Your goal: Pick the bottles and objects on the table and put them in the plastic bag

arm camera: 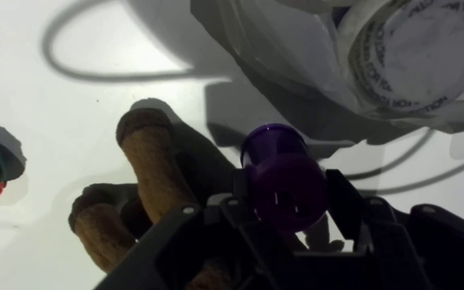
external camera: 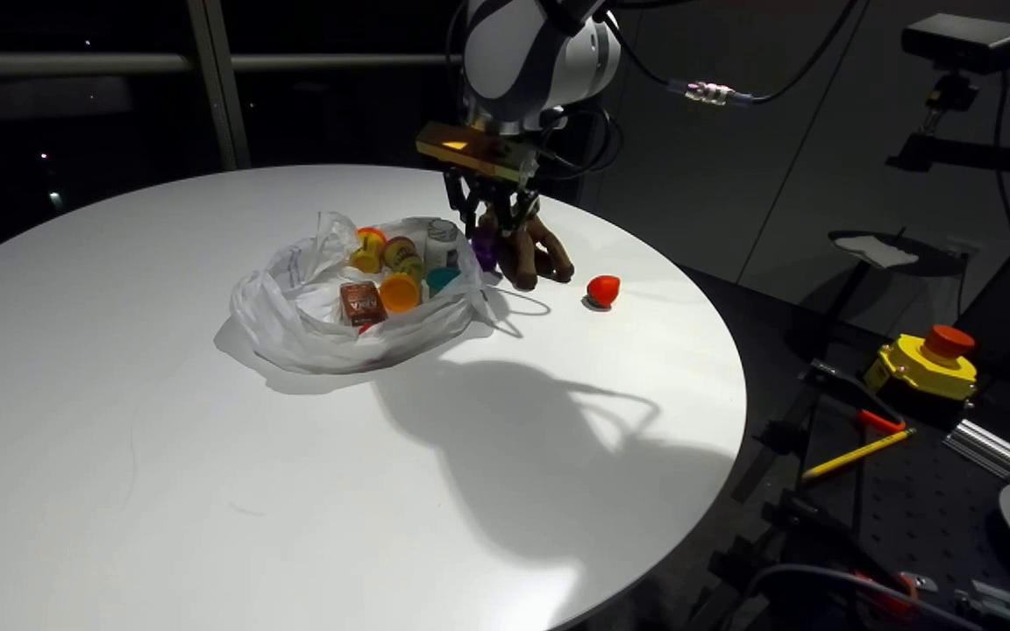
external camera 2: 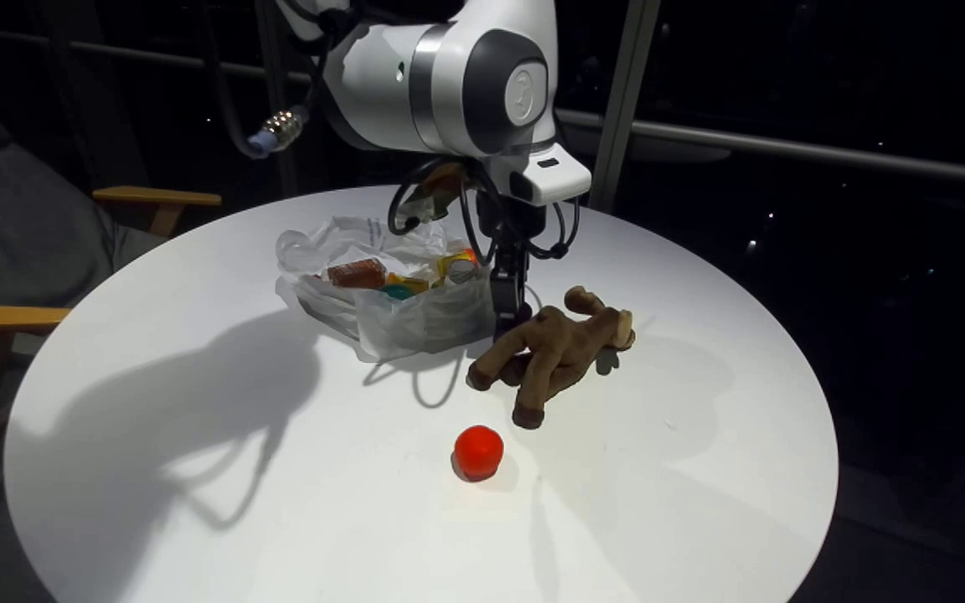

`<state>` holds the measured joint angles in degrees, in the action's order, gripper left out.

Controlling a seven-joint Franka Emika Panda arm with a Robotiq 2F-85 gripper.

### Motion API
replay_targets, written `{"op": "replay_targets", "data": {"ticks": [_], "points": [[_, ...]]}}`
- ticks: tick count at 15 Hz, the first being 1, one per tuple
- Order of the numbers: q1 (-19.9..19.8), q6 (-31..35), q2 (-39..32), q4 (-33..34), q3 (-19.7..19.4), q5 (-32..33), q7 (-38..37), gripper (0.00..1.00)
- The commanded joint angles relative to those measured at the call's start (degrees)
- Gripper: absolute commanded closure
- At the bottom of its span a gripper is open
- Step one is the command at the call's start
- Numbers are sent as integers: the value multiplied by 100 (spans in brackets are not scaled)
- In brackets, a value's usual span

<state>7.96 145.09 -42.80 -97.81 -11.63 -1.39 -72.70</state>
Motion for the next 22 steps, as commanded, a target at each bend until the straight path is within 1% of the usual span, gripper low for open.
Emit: {"op": "replay_targets", "data": {"ticks": [1, 3, 6, 8, 9, 12, 14, 16, 19, 22], "points": [[-21, -126, -20, 230, 37, -11, -47, 80], [129, -150, 249, 235, -28, 104, -95, 80], [513, -93, 747, 159, -95, 441, -162, 80], [758, -54, 1060, 98, -17, 714, -140, 80], [809, -36, 1063, 164, 86, 780, -82, 80], [805, 65, 973, 252, 473, 720, 208, 80], [763, 96, 790, 275, 641, 677, 368, 80], [743, 138, 635, 262, 702, 668, 530, 80], [706, 142, 357, 302, 691, 633, 749, 80], [598, 113, 202, 305, 728, 516, 967, 80]]}}
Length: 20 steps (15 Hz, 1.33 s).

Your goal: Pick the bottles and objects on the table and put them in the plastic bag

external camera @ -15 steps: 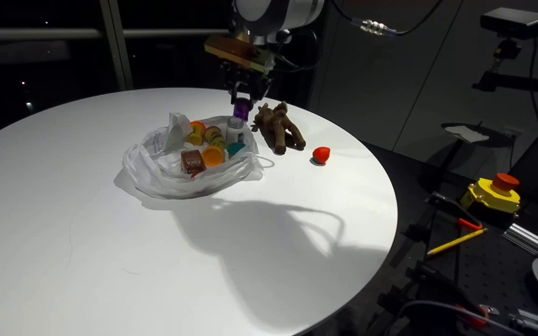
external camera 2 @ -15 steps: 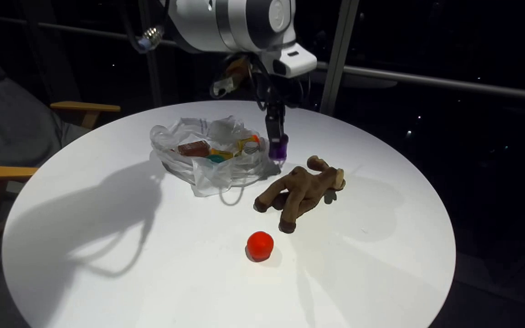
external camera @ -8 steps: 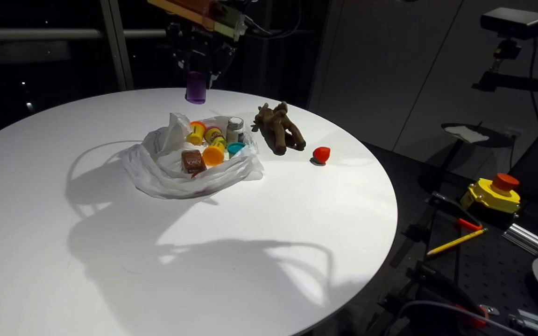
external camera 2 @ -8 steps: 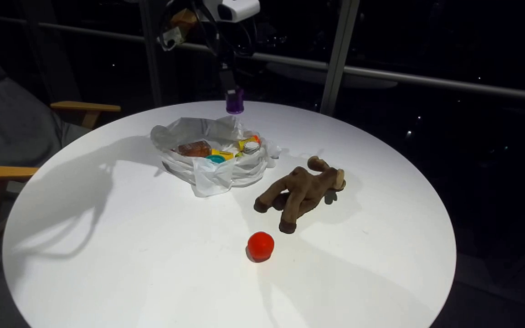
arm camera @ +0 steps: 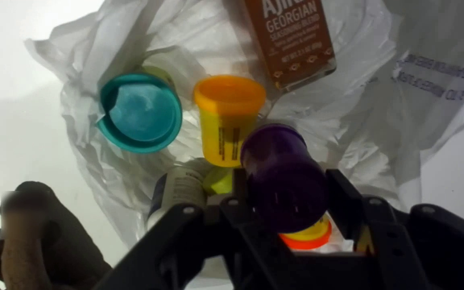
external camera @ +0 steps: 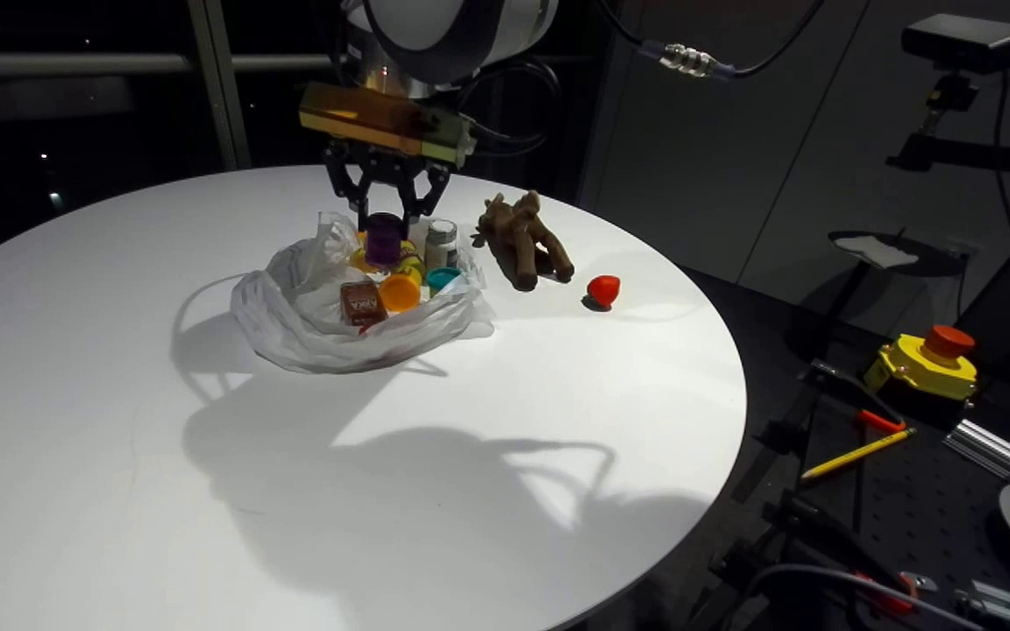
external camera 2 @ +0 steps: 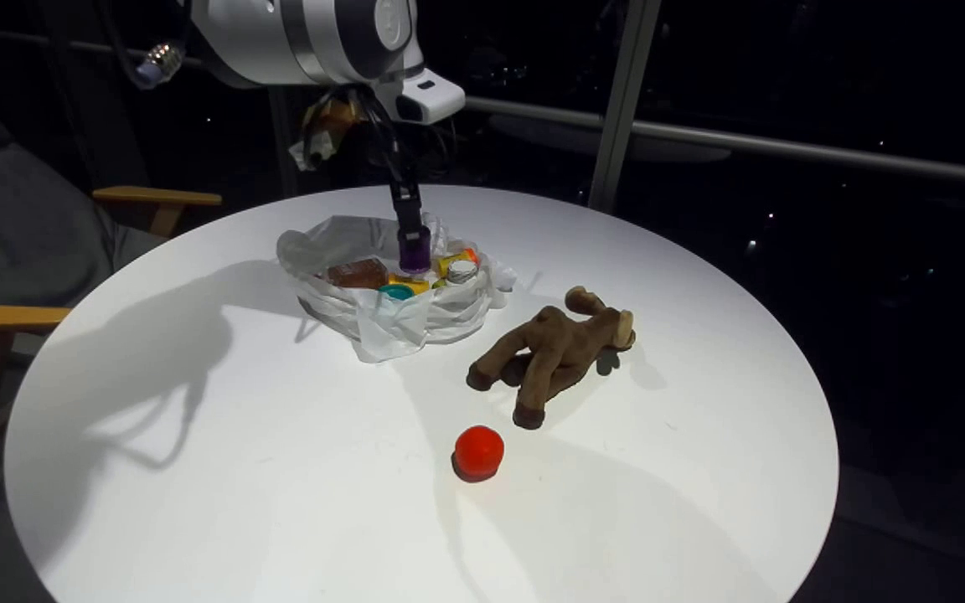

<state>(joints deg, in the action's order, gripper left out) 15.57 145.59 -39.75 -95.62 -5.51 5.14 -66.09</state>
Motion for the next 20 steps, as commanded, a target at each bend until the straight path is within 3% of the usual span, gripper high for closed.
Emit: {"op": "replay_targets", "data": {"ticks": [1, 7, 15, 16, 17, 20], "points": [[-195, 76, -124, 84, 132, -184, 347, 80], [-349, 294, -143, 126, 234, -504, 625, 80], [-233, 612, -451, 113, 265, -634, 847, 80], [-181, 645, -442, 55, 222, -577, 868, 30], [-138, 701, -431, 26, 188, -541, 896, 29], [4, 831, 89, -256, 137, -506, 1010, 4]]}}
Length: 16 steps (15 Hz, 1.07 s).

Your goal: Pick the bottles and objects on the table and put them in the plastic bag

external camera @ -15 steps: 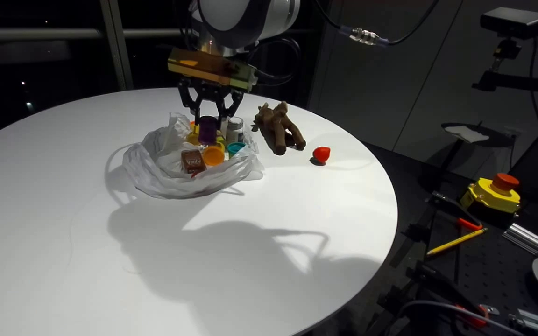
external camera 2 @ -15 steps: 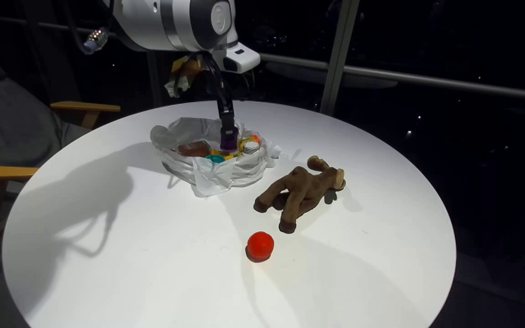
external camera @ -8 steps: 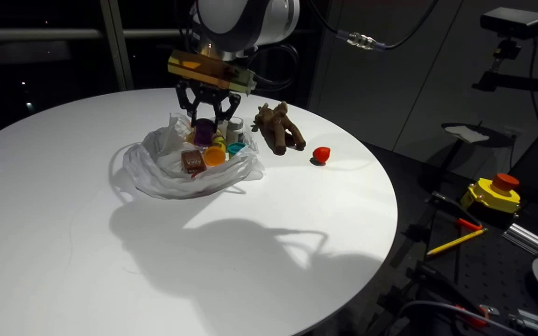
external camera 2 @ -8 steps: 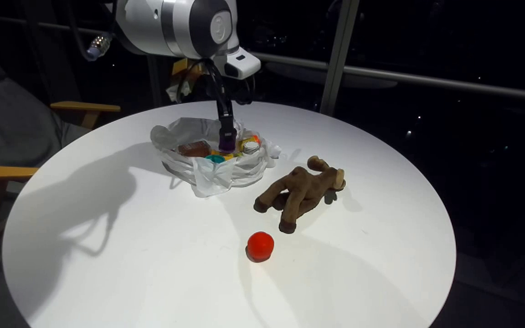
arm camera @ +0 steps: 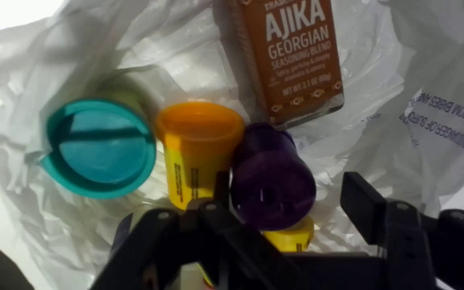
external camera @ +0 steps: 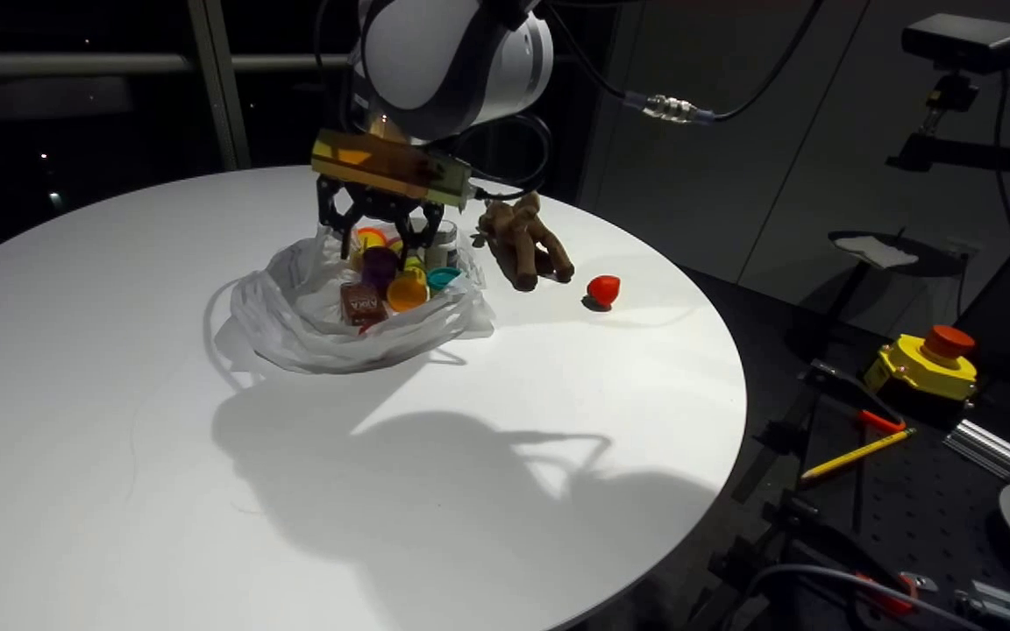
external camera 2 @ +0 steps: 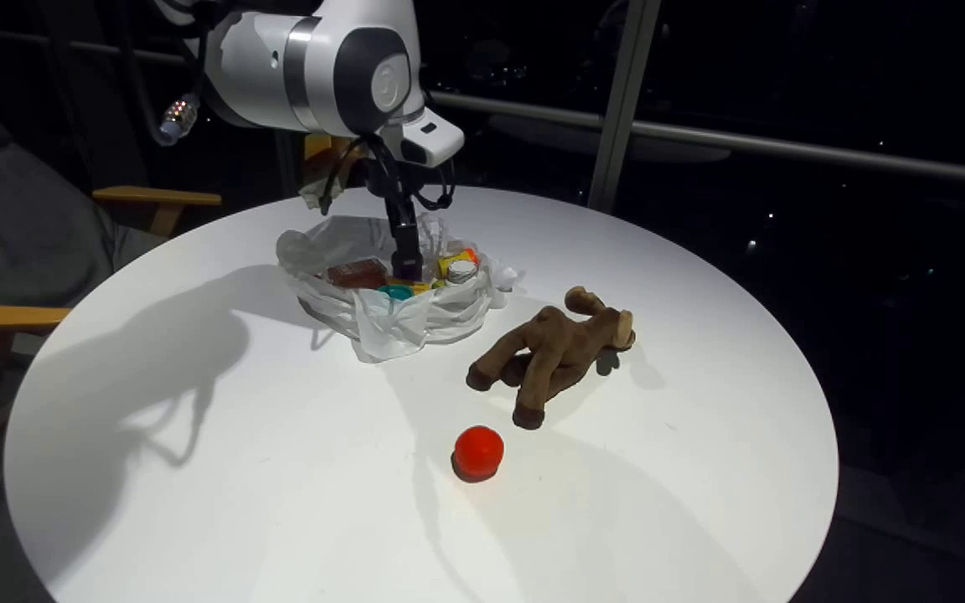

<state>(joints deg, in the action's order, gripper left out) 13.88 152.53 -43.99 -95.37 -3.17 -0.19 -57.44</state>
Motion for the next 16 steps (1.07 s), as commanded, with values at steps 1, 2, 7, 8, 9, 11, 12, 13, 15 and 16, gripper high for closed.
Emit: {"op": "replay_targets", "data": {"ticks": [1, 2, 7, 8, 9, 11, 12, 13, 15, 16], "points": [[220, 141, 763, -447, -114, 32, 158, 0], [301, 100, 1060, -638, -189, 99, 141, 0], [449, -292, 2460, -1644, -596, 908, 208, 0], [356, -496, 2757, -1879, -591, 1066, 299, 0], [211, -722, 3040, -2107, -543, 1154, 464, 0], [-142, -1190, 3558, -2586, -417, 1096, 895, 0], [-297, -1358, 3780, -2836, -423, 1096, 1035, 0], [-466, -1575, 3993, -3108, -402, 997, 1204, 0], [-776, -1815, 4274, -3564, -420, 1017, 1442, 0], [-928, -1820, 4364, -3772, -411, 935, 1633, 0]]}}
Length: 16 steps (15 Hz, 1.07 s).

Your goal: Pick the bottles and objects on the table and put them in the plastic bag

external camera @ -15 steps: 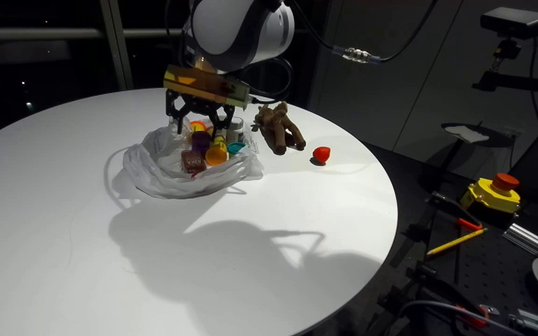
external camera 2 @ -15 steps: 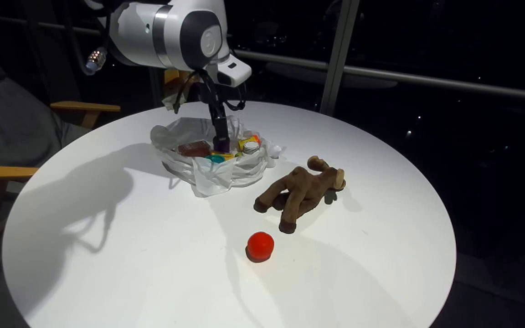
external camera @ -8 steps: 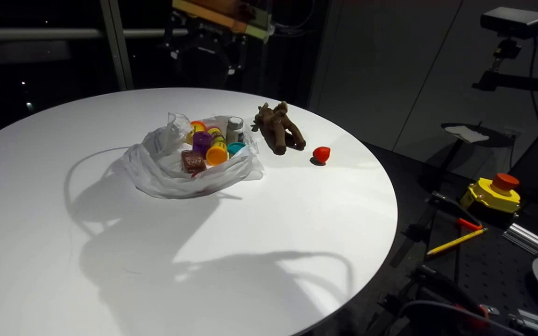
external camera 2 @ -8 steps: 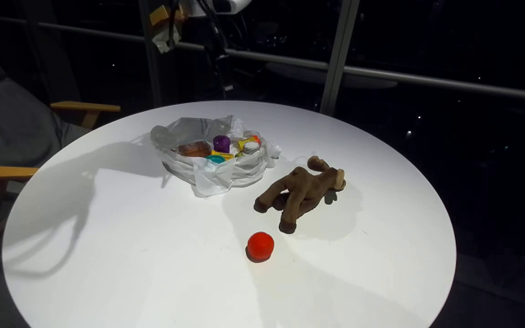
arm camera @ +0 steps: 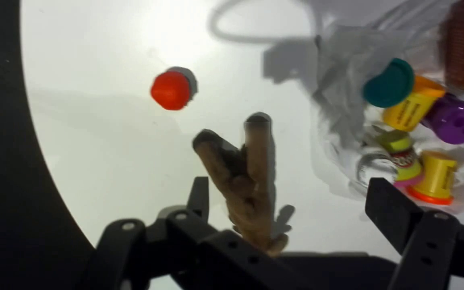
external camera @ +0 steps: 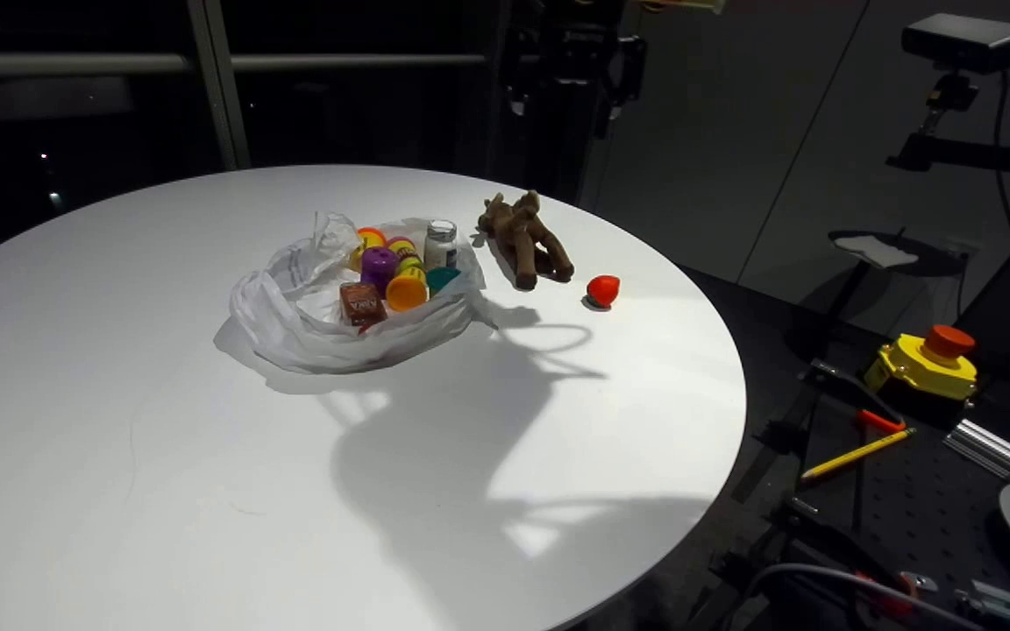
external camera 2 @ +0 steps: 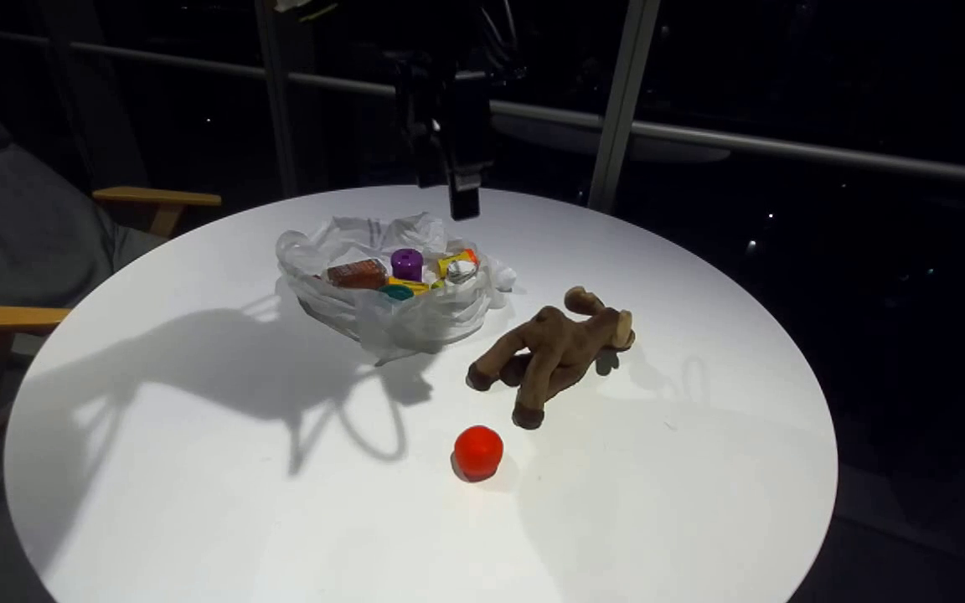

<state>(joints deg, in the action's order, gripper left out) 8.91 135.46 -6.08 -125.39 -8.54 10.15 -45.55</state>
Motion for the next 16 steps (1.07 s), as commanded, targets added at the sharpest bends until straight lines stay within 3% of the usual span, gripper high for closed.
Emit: {"op": "replay_targets", "data": {"ticks": [1, 5, 8, 11, 16], "points": [[-575, -37, 596, -943, 113, -117, 579, 0], [-981, 1509, 340, -1645, 83, -174, 858, 0], [-1071, 2563, -167, -1919, 44, -71, 759, 0], [-931, 3214, -734, -1953, -94, -61, 707, 0], [-467, 3712, -1544, -1686, -539, -265, 772, 0]]}}
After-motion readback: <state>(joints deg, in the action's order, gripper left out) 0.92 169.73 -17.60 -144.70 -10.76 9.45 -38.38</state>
